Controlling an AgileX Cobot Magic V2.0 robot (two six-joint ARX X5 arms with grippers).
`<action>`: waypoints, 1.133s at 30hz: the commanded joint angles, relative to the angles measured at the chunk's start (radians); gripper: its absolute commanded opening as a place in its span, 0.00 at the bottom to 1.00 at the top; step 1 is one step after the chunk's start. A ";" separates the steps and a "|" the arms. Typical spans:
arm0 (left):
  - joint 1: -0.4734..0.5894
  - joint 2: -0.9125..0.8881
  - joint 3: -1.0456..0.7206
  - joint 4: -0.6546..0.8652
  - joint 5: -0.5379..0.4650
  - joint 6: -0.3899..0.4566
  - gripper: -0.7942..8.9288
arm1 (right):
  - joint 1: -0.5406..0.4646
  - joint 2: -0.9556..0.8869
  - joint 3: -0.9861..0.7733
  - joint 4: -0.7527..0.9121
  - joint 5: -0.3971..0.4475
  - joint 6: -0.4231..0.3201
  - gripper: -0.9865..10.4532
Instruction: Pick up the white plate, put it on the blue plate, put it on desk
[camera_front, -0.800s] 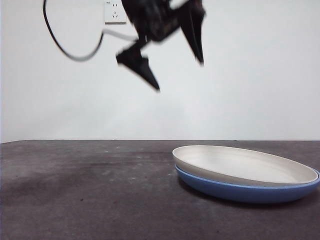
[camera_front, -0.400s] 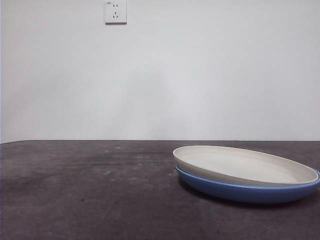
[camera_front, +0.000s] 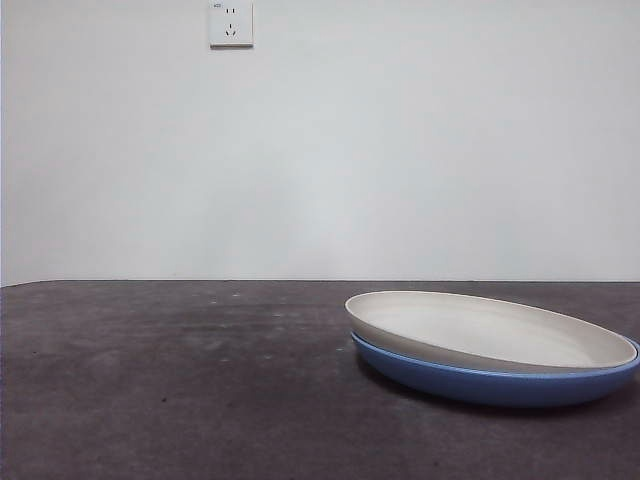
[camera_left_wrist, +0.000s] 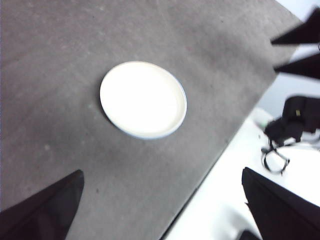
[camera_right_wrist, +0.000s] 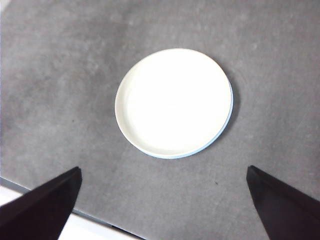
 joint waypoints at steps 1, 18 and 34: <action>-0.007 -0.090 -0.096 -0.011 0.001 0.036 0.60 | 0.002 0.054 0.016 0.011 0.000 -0.021 0.61; -0.007 -0.589 -0.633 0.212 0.001 -0.054 0.60 | -0.002 0.427 -0.083 0.213 -0.100 -0.075 0.60; -0.007 -0.681 -0.768 0.287 0.001 -0.129 0.60 | -0.100 0.823 -0.113 0.522 -0.151 -0.096 0.60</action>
